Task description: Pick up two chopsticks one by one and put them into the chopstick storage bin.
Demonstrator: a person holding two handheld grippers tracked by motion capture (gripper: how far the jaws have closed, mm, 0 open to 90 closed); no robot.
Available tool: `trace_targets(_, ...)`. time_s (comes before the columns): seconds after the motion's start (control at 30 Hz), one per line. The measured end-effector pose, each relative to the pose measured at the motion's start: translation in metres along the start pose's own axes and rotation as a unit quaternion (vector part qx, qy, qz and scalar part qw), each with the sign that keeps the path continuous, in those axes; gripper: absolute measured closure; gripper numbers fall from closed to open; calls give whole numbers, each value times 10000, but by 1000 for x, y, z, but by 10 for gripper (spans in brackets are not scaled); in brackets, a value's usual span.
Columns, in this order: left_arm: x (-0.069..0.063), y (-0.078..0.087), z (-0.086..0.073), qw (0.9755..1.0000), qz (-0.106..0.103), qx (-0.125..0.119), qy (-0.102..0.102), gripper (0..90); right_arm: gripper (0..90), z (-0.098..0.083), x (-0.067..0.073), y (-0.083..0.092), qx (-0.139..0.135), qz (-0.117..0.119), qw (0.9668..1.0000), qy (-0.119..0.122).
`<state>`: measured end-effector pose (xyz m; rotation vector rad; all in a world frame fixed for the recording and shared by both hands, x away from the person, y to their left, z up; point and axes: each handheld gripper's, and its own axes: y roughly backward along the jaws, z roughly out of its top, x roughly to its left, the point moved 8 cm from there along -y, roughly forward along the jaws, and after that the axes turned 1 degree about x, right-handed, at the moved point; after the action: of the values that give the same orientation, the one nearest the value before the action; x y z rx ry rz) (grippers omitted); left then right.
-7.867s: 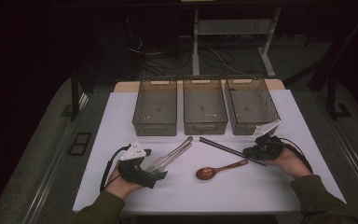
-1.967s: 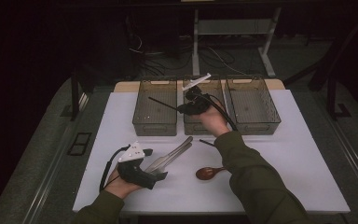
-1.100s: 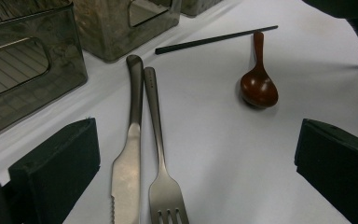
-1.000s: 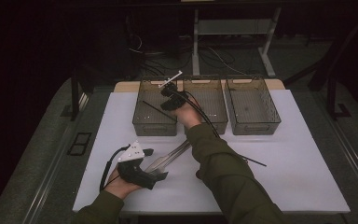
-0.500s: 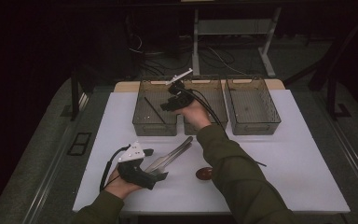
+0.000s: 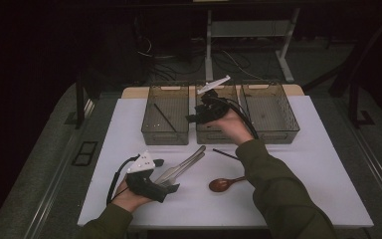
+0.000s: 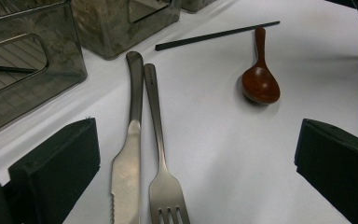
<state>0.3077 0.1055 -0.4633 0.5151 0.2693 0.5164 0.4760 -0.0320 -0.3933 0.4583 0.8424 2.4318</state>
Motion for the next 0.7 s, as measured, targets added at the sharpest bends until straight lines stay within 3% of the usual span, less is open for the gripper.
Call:
trace_targets(0.37, 0, 0, -1, 10000, 11, 42, 28, 0, 386, -24, -5, 33, -188, 174, 9996, -68)
trace_targets(0.7, 0, -1, -2, 10000, 14, 75, 11, 0, 366, -51, -4, 64, -371, 214, 9991, 55)
